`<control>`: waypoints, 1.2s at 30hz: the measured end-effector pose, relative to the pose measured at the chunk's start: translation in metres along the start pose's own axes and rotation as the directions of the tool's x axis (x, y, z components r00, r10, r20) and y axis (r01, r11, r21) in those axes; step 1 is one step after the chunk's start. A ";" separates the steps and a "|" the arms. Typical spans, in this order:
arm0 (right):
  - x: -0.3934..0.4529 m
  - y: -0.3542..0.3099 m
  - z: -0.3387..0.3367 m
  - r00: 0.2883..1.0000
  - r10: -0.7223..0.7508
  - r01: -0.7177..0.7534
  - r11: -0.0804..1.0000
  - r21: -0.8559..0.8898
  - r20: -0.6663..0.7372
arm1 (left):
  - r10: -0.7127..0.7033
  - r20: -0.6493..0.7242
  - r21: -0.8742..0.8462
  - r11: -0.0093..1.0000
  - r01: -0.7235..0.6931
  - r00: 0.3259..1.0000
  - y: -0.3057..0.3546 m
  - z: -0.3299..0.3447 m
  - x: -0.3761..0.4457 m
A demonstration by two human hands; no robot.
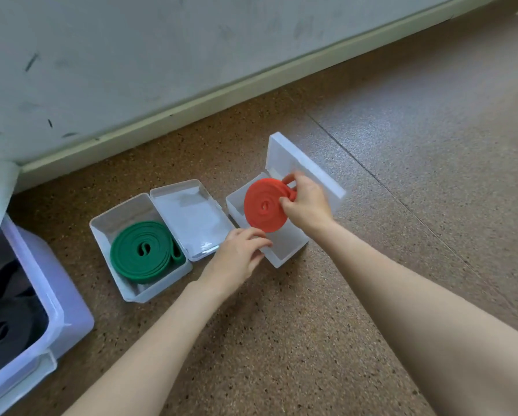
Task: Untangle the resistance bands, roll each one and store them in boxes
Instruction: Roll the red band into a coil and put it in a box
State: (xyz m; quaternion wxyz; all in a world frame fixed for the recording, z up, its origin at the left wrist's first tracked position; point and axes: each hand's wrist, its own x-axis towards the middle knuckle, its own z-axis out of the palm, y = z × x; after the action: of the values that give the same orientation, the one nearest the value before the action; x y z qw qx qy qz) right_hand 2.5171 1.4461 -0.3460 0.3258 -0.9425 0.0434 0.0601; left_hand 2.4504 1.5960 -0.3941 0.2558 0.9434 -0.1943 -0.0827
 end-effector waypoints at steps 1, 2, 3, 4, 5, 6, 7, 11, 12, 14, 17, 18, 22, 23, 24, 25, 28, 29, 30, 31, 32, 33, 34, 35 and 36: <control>0.003 0.003 0.002 1.000 0.006 -0.006 1.000 -0.004 0.023 | 0.027 0.005 0.013 1.000 -0.027 1.000 0.000 0.001 -0.003; 0.006 0.007 0.003 1.000 0.016 -0.016 1.000 -0.007 0.025 | 0.052 0.011 0.026 0.998 -0.053 0.999 -0.001 0.001 -0.005; 0.009 0.010 0.003 1.000 0.029 -0.029 1.000 -0.012 0.011 | 0.073 0.005 0.028 0.997 -0.073 0.997 -0.002 0.000 -0.005; 0.012 0.012 0.004 0.999 0.032 -0.032 0.999 -0.020 -0.006 | 0.079 -0.023 0.008 0.997 -0.079 0.997 -0.002 -0.003 -0.004; 0.014 0.013 0.005 1.000 0.019 -0.019 0.999 -0.031 -0.010 | 0.055 -0.082 -0.046 0.997 -0.059 0.995 -0.001 -0.007 0.001; 0.014 0.014 0.006 1.000 -0.005 0.005 0.999 -0.041 0.002 | -0.002 -0.157 -0.121 0.992 -0.018 0.988 0.000 -0.014 0.009; 0.013 0.015 0.008 0.999 -0.031 0.032 0.999 -0.041 0.021 | -0.068 -0.228 -0.185 0.982 0.025 0.971 0.000 -0.021 0.021; 0.004 0.019 0.020 0.984 -0.162 0.164 0.986 -0.029 0.077 | -0.153 0.027 -0.008 0.988 0.153 0.988 -0.012 -0.053 0.082; 0.002 0.021 0.023 0.979 -0.192 0.194 0.981 -0.026 0.068 | -0.143 0.175 0.096 0.987 0.128 0.974 -0.016 -0.059 0.094; -0.001 0.025 0.027 0.974 -0.223 0.223 0.975 0.025 0.029 | -0.144 0.361 0.259 0.965 0.049 0.921 -0.022 -0.065 0.108; -0.004 0.030 0.028 0.972 -0.233 0.229 0.964 0.133 0.018 | -0.097 0.385 0.285 0.958 -0.019 0.918 -0.025 -0.068 0.112; -0.004 0.031 0.027 0.969 -0.244 0.236 0.959 0.160 0.036 | -0.042 0.401 0.260 0.963 -0.069 0.915 -0.025 -0.068 0.111; -0.006 0.030 0.017 0.936 -0.299 0.249 0.936 0.248 0.187 | 0.030 0.475 0.109 0.990 -0.092 0.879 -0.025 -0.073 0.104; -0.007 0.029 0.013 0.927 -0.292 0.232 0.940 0.252 0.234 | 0.028 0.487 0.097 0.992 -0.086 0.873 -0.026 -0.074 0.103; -0.007 0.028 0.009 0.921 -0.273 0.201 0.944 0.262 0.279 | 0.028 0.495 0.097 0.991 -0.088 0.869 -0.025 -0.074 0.103; -0.006 0.028 0.005 0.919 -0.244 0.155 0.946 0.285 0.310 | 0.031 0.501 0.101 0.990 -0.094 0.865 -0.025 -0.075 0.103; -0.004 0.028 -0.004 0.950 -0.156 0.058 0.938 0.341 0.270 | 0.050 0.516 0.101 0.988 -0.119 0.855 -0.026 -0.077 0.103; -0.002 0.029 -0.005 0.961 -0.154 0.076 0.946 0.316 0.229 | 0.050 0.520 0.095 0.989 -0.116 0.853 -0.027 -0.078 0.102; -0.001 0.029 -0.004 0.968 -0.166 0.110 0.955 0.277 0.189 | 0.046 0.524 0.090 0.990 -0.109 0.850 -0.029 -0.078 0.102; -0.001 0.028 -0.003 0.970 -0.188 0.148 0.960 0.239 0.156 | 0.040 0.526 0.083 0.992 -0.099 0.850 -0.030 -0.079 0.101; -0.001 0.027 -0.001 0.966 -0.216 0.184 0.960 0.210 0.141 | 0.037 0.525 0.077 0.993 -0.091 0.850 -0.031 -0.080 0.100; -0.001 0.028 0.003 0.957 -0.250 0.224 0.960 0.168 0.150 | 0.036 0.522 0.070 0.994 -0.084 0.852 -0.031 -0.080 0.099; -0.002 0.029 0.008 0.945 -0.278 0.263 0.959 0.105 0.174 | 0.033 0.519 0.065 0.995 -0.078 0.854 -0.032 -0.080 0.098; -0.003 0.030 0.012 0.936 -0.293 0.293 0.956 0.029 0.195 | 0.033 0.512 0.063 0.995 -0.076 0.858 -0.033 -0.080 0.098; -0.003 0.031 0.016 0.937 -0.288 0.300 0.953 -0.035 0.199 | 0.031 0.502 0.065 0.995 -0.074 0.864 -0.033 -0.079 0.098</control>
State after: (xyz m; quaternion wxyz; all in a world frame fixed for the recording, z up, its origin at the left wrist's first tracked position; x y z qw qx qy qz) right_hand 2.5087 1.4318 -0.3766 0.3030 -0.9383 -0.1313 0.1024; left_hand 2.5710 1.6176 -0.3497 0.1600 0.8938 -0.2828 -0.3092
